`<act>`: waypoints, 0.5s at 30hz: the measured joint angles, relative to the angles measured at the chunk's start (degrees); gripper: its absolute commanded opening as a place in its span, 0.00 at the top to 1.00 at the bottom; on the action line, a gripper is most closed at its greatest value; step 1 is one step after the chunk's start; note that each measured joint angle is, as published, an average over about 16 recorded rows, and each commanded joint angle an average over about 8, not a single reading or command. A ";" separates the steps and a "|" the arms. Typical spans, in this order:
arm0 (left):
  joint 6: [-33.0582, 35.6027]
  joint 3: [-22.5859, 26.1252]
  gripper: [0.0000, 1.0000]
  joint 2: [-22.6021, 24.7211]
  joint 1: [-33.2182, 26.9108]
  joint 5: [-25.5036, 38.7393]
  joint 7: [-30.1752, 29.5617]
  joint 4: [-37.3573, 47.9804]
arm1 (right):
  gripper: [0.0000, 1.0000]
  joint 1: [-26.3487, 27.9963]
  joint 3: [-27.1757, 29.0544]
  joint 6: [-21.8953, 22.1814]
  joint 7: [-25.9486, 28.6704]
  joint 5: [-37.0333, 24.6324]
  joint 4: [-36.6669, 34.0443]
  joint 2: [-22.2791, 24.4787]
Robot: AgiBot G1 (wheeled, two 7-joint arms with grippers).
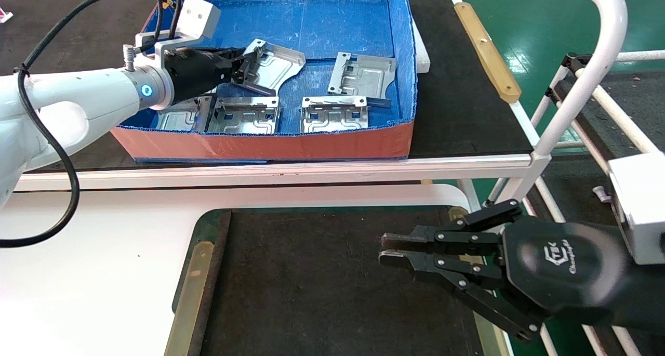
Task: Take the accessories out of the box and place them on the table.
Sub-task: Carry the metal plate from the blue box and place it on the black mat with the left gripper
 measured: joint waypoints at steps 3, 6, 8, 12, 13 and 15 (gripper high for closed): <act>1.13 0.01 1.00 -0.66 -0.41 0.01 0.20 -0.68 | 1.00 0.00 0.00 0.00 0.00 0.00 0.00 0.00; 3.47 0.06 1.00 -1.87 -1.09 0.05 0.34 -1.77 | 1.00 0.00 0.00 0.00 0.00 0.00 0.00 0.00; 5.82 0.13 1.00 -2.98 -1.64 0.09 0.33 -2.78 | 1.00 0.00 0.00 0.00 0.00 0.00 0.00 0.00; 13.25 0.19 1.00 -6.19 -2.56 -0.19 -0.03 -6.30 | 1.00 0.00 0.00 0.00 0.00 0.00 0.00 0.00; 15.89 0.16 1.00 -7.26 -2.69 -0.43 -0.20 -7.64 | 1.00 0.00 -0.01 0.00 0.00 0.00 0.00 0.00; 21.71 0.06 1.00 -9.64 -2.74 -1.12 -0.62 -10.86 | 1.00 0.00 -0.01 0.00 0.00 0.00 0.00 0.00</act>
